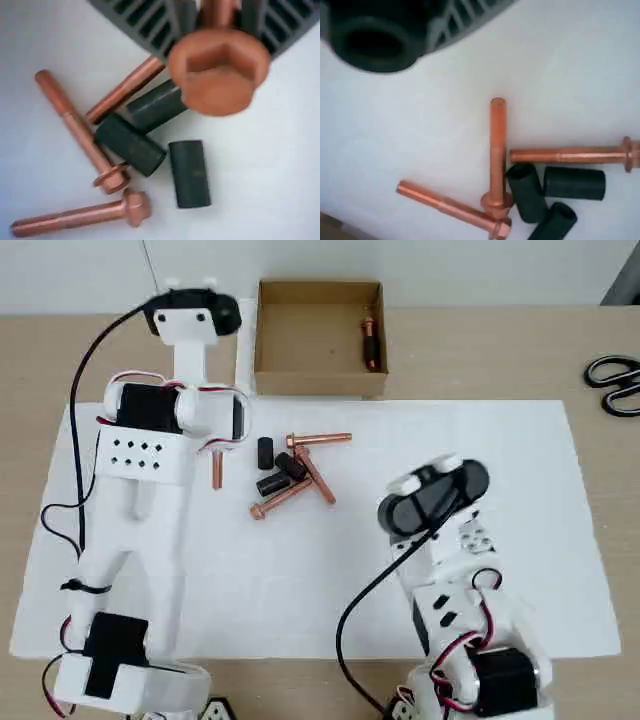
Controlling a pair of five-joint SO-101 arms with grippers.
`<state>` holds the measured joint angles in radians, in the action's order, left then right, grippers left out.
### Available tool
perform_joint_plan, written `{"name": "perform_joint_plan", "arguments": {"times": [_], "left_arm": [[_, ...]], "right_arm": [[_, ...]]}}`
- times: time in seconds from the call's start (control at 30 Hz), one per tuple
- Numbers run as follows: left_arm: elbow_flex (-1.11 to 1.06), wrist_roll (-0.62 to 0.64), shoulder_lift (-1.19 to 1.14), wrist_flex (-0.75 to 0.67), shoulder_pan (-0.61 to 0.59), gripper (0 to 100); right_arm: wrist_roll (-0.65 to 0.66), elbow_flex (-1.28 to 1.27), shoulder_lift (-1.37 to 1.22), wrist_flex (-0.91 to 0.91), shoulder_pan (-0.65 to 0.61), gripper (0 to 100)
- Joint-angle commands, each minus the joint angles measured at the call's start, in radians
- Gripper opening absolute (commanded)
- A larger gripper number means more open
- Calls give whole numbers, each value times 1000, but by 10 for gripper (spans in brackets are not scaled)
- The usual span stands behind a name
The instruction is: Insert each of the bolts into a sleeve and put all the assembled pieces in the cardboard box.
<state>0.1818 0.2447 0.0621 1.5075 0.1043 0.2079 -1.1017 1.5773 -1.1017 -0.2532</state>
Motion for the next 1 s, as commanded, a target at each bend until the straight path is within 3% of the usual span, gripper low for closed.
{"name": "perform_joint_plan", "arguments": {"times": [0.0, 0.2, 0.43, 0.7, 0.83, 0.97], "left_arm": [[7, 28, 133, -64, 75, 5], [1, 40, 256, -74, 201, 5], [1, 196, 196, -126, 215, 5], [1, 153, 180, -295, 348, 5], [4, 150, 282, -259, 411, 5], [-1, 155, 425, -144, 388, 5]], "right_arm": [[35, -25, 85, 22, -5, 4], [44, -46, 147, 28, -5, 4], [41, -161, 242, 30, -8, 4], [-198, -215, 229, 122, -5, 4], [-212, -235, 234, 120, -1, 4], [-212, -236, 234, 116, -1, 4]]}}
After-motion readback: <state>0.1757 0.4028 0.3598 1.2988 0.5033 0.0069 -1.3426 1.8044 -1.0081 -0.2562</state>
